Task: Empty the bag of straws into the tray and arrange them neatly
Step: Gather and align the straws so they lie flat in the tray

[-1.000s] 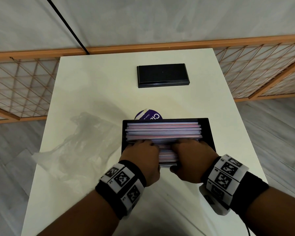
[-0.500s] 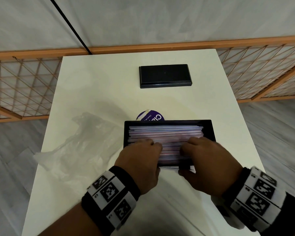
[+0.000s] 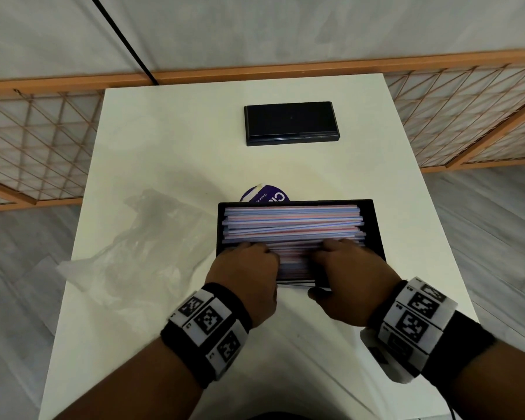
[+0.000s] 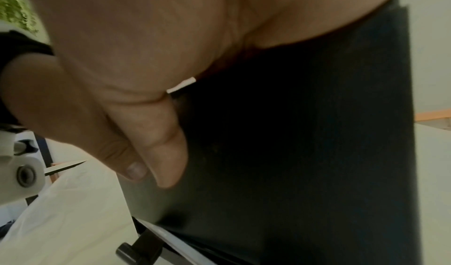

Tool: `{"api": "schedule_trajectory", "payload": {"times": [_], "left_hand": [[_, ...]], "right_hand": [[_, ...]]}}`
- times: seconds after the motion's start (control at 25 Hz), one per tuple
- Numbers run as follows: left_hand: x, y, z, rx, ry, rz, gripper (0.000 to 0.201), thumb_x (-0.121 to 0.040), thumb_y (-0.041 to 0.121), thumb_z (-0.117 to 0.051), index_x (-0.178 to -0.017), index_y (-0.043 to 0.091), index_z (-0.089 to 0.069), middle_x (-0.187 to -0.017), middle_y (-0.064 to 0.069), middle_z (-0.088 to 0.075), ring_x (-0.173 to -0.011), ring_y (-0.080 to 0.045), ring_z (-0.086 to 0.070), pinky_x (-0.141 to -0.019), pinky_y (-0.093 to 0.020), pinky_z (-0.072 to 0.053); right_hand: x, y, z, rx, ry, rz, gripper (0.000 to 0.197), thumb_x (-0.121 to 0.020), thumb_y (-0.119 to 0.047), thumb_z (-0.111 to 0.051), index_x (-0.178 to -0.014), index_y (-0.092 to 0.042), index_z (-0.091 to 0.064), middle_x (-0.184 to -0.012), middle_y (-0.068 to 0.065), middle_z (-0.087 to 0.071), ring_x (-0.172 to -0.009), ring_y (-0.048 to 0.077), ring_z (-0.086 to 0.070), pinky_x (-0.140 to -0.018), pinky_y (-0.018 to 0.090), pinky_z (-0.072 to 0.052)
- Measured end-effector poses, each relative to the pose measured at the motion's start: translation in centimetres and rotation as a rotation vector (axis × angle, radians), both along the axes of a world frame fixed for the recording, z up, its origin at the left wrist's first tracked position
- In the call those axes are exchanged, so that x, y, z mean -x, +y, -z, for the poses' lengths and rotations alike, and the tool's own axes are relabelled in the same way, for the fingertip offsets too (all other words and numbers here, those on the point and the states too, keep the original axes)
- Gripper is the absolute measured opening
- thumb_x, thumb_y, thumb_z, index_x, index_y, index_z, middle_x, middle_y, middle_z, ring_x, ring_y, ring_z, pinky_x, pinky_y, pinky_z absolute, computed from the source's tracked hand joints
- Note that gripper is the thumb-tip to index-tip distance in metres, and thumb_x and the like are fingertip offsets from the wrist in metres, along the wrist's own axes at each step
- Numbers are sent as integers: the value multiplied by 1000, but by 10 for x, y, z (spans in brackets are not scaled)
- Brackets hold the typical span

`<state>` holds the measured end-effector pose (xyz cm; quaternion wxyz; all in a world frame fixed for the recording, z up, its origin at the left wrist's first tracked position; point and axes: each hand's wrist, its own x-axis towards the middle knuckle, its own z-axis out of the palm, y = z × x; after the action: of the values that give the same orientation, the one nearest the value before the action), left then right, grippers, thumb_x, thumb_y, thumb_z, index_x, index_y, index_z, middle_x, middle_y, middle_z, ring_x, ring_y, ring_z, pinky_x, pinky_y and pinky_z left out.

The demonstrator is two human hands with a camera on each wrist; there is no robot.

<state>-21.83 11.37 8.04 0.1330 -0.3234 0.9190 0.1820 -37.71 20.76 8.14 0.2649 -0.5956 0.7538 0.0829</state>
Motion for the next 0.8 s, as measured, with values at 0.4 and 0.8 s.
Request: {"api": "schedule_trajectory", "payload": {"times": [0.4, 0.8], "left_hand": [[-2, -3, 14, 19, -94, 100, 29, -99, 40, -50, -108, 22, -70, -111, 4, -69, -109, -23, -64, -91, -35, -53], [-19, -34, 9, -13, 275, -64, 80, -91, 68, -14, -158, 27, -32, -170, 5, -19, -156, -18, -9, -125, -53, -10]], "right_hand": [[3, 5, 4, 91, 11, -32, 21, -85, -32, -52, -95, -25, -68, -102, -5, -64, -102, 24, -61, -82, 32, -51], [-3, 22, -19, 458, 16, -10, 15, -66, -30, -64, -72, -19, -54, -66, -1, -60, -60, 32, -60, -52, 33, -48]]}}
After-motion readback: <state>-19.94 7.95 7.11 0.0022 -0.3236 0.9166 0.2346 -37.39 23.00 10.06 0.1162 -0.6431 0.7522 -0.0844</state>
